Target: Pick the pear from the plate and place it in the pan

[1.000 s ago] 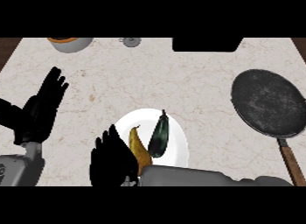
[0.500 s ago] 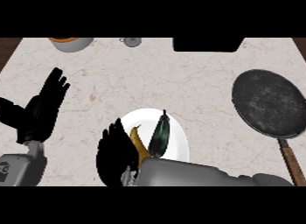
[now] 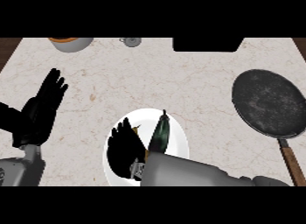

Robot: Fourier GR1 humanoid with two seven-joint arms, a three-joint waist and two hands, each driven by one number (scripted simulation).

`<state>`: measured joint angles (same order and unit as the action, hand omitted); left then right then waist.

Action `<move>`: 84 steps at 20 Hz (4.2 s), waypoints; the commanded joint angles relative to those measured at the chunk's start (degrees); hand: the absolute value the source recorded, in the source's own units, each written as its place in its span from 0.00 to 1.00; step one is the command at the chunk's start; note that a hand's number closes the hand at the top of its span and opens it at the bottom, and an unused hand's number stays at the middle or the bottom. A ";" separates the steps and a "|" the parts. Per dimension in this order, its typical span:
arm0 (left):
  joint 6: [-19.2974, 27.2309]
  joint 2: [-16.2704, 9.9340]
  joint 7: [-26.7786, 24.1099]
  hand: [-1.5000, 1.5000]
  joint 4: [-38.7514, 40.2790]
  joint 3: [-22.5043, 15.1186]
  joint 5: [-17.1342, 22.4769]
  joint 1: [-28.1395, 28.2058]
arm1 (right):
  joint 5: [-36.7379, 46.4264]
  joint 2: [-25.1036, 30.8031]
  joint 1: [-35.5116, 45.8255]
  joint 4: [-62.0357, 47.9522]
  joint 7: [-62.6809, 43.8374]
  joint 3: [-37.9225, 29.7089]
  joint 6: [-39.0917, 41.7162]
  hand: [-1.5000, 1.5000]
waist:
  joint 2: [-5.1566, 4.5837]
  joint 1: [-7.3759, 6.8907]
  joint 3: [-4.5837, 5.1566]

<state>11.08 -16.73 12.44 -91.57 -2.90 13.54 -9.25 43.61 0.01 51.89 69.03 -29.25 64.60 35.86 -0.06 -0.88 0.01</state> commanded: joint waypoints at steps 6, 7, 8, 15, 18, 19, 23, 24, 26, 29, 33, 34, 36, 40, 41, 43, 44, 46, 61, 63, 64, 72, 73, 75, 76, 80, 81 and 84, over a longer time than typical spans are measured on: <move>-1.60 0.45 0.52 0.50 1.09 2.01 -1.11 -0.83 | -2.24 -0.01 1.60 -4.56 3.18 -0.22 -4.82 0.00 | -0.06 -0.36 0.01; -1.60 1.75 1.01 0.50 2.69 1.39 -0.53 -3.68 | -3.03 -0.01 2.33 -8.63 3.95 1.80 -7.60 0.00 | -0.21 -0.76 0.02; -1.80 2.02 -0.24 0.50 2.08 1.04 -1.57 -1.35 | -2.27 -0.01 0.67 -6.52 4.07 1.73 -5.85 0.00 | -0.08 -0.31 0.01; -0.76 3.65 0.26 0.50 3.51 0.74 -3.16 -4.12 | -3.47 -0.01 1.06 -11.21 10.24 6.23 -12.05 1.00 | -0.27 -1.10 -0.01; -0.87 3.48 0.11 0.50 3.12 1.42 -3.61 -3.37 | -1.96 0.00 -1.28 -10.09 10.08 8.39 -14.92 1.00 | -0.19 -0.85 0.00; -3.42 2.27 -2.00 0.50 3.49 3.22 -2.02 -1.60 | -0.33 0.00 -0.71 -12.25 13.82 5.96 -14.52 1.00 | -0.11 -0.27 0.00; -3.85 0.88 2.14 0.50 2.14 4.16 -1.55 -3.75 | -3.15 0.01 0.74 -12.90 12.60 7.21 -16.56 1.00 | -0.24 -1.13 0.00; -4.56 1.11 0.80 0.50 -0.68 3.70 -1.71 0.63 | -1.54 0.01 -0.75 -11.25 13.23 6.11 -14.78 1.00 | -0.02 -0.43 -0.01; -2.79 2.77 0.63 0.50 0.99 2.53 -3.52 -1.94 | -2.30 0.00 0.55 -16.03 16.22 5.77 -19.44 1.00 | -0.23 -0.95 -0.01; -2.05 3.16 3.13 0.50 -1.92 2.88 -3.04 -0.90 | -0.69 -0.01 -0.63 -10.98 13.04 4.65 -22.54 1.00 | -0.02 -0.61 -0.03; -2.36 1.86 0.45 0.50 1.01 5.28 -2.52 1.37 | -6.19 3.44 -6.15 -12.08 -2.82 -11.16 -26.75 1.00 | 0.94 3.57 -0.15; -2.67 1.83 0.00 0.50 1.08 5.64 -2.08 1.21 | -7.04 3.54 -8.04 -13.40 -5.92 -14.17 -29.80 1.00 | 0.81 4.31 -0.16; -2.25 1.67 -0.28 0.50 1.08 5.97 -2.51 1.99 | -8.01 4.97 -8.73 -11.37 -11.07 -19.30 -33.23 1.00 | 1.17 4.93 -0.11; -3.04 2.83 -0.66 0.50 0.64 4.65 -2.41 4.25 | 1.48 8.14 -6.01 0.65 -22.67 -17.68 -36.70 1.00 | 1.52 3.86 0.05; -1.82 2.30 -0.24 0.50 -0.08 5.07 -3.39 3.16 | 3.77 11.90 -7.66 4.18 -22.81 -16.70 -37.52 1.00 | 1.58 4.36 0.00; -2.15 2.46 1.11 0.50 2.04 5.16 -2.75 0.48 | 6.50 11.54 -4.36 10.28 -27.77 -17.51 -35.37 1.00 | 1.32 4.46 0.04; -2.83 2.50 0.09 0.50 -0.42 4.45 -2.92 3.52 | 8.22 12.51 -3.19 12.66 -30.44 -17.79 -33.68 1.00 | 1.50 3.53 0.04; -2.73 1.68 1.02 0.50 1.55 6.25 -2.18 0.55 | 8.74 16.07 -3.58 20.32 -32.63 -19.62 -30.21 1.00 | 1.15 3.72 0.02; -3.48 3.68 1.62 0.50 -1.19 4.05 -4.19 1.35 | 9.21 27.27 -16.96 35.38 -28.20 -42.08 -26.87 1.00 | 0.12 1.24 -0.03; -3.11 2.75 5.54 0.50 -4.71 4.19 -3.74 0.48 | 7.38 32.39 -21.45 33.21 -20.21 -46.64 -30.85 1.00 | 0.10 1.12 -0.10; -4.31 2.66 0.84 0.50 -1.35 5.66 -3.81 1.58 | 6.64 31.34 -19.91 30.75 -18.73 -49.10 -31.29 1.00 | 0.00 0.89 -0.04; -4.55 3.66 1.60 0.50 0.10 5.08 -5.03 -0.13 | 1.70 34.44 -27.79 19.74 -0.07 -61.70 -41.89 1.00 | -0.04 0.73 -0.04; -2.99 4.84 0.46 0.50 1.85 4.70 -6.31 -2.35 | 1.34 35.09 -28.09 15.42 3.70 -61.88 -42.55 1.00 | -0.14 0.74 -0.05; -6.54 3.45 1.01 0.50 0.91 6.57 -2.91 -0.60 | 2.39 32.40 -27.62 10.50 8.03 -61.91 -46.74 1.00 | -0.11 0.38 -0.04; -4.06 5.47 1.46 0.50 -0.78 3.97 -5.61 0.55 | -0.86 34.53 -28.69 9.42 12.23 -64.04 -45.22 1.00 | -0.06 0.49 -0.05; -4.08 6.01 0.69 0.50 -0.37 3.66 -6.31 0.63 | -2.55 31.46 -25.55 -4.47 22.97 -65.64 -50.29 1.00 | -0.23 -0.02 -0.07; -5.26 4.99 -0.05 0.50 0.09 5.29 -5.17 0.23 | -2.55 31.39 -23.96 -7.52 25.18 -65.48 -49.54 1.00 | -0.23 -0.07 -0.06; -6.45 3.62 -0.49 0.50 2.70 7.55 -4.36 -1.16 | -1.26 29.74 -21.43 -18.36 31.01 -66.94 -54.22 1.00 | -0.31 -0.10 -0.06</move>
<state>5.47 -12.70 13.61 -91.02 3.31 9.19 -10.19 42.56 31.26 28.05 61.88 -6.45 -0.52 -14.47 -0.31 -0.91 -0.07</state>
